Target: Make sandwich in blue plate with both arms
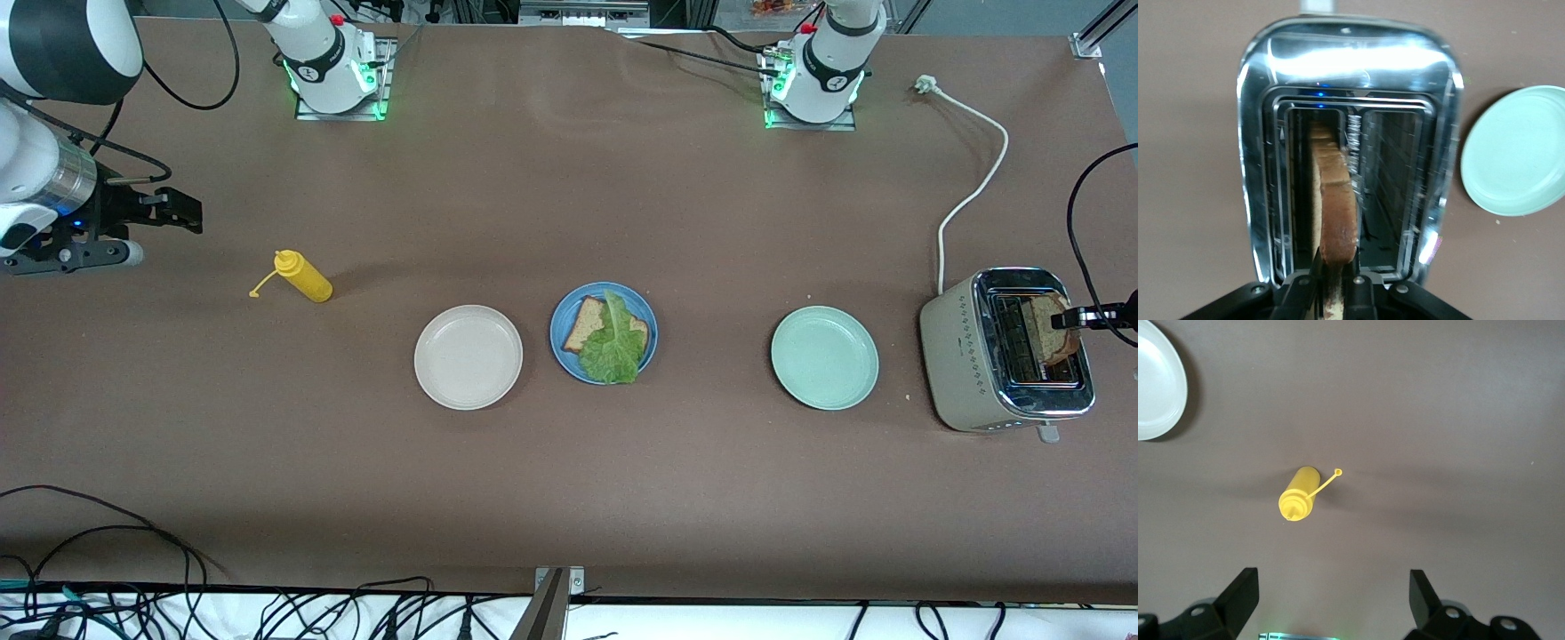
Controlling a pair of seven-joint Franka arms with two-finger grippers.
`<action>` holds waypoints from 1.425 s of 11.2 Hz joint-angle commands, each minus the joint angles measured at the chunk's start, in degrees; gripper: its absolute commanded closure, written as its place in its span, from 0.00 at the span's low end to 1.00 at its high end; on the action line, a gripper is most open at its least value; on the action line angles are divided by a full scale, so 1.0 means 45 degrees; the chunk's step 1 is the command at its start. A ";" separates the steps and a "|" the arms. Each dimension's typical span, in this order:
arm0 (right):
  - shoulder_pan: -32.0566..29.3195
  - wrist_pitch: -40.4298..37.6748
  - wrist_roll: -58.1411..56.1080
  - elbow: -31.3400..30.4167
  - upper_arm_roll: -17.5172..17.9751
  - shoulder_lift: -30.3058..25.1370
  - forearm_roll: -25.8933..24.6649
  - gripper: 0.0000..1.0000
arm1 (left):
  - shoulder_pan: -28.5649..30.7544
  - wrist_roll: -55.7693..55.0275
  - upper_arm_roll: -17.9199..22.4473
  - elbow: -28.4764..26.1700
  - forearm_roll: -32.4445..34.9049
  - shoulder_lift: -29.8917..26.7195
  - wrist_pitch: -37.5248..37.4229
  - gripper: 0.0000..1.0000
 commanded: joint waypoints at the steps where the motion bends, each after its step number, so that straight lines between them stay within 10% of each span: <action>1: -0.0513 0.0058 0.0375 -0.0235 0.0316 -0.0311 -0.0175 0.00 | -0.0964 -0.0153 -0.0006 0.0837 0.1100 -0.1065 -0.1843 1.00; 4: -0.1837 0.0058 0.0375 -0.0234 0.1658 -0.0311 -0.0156 0.00 | -0.1860 -0.0075 -0.0065 0.1578 0.1202 -0.1887 -0.3637 1.00; 9: -0.1842 0.0058 0.0375 -0.0234 0.1703 -0.0233 -0.0116 0.00 | -0.4341 -0.0036 -0.0239 0.1718 0.0697 -0.2416 -0.4327 1.00; 16: -0.1958 0.0019 0.0375 -0.0137 0.1371 -0.0175 -0.0077 0.00 | -0.5317 -0.0171 -0.0866 0.1425 -0.5411 -0.0760 -0.4484 1.00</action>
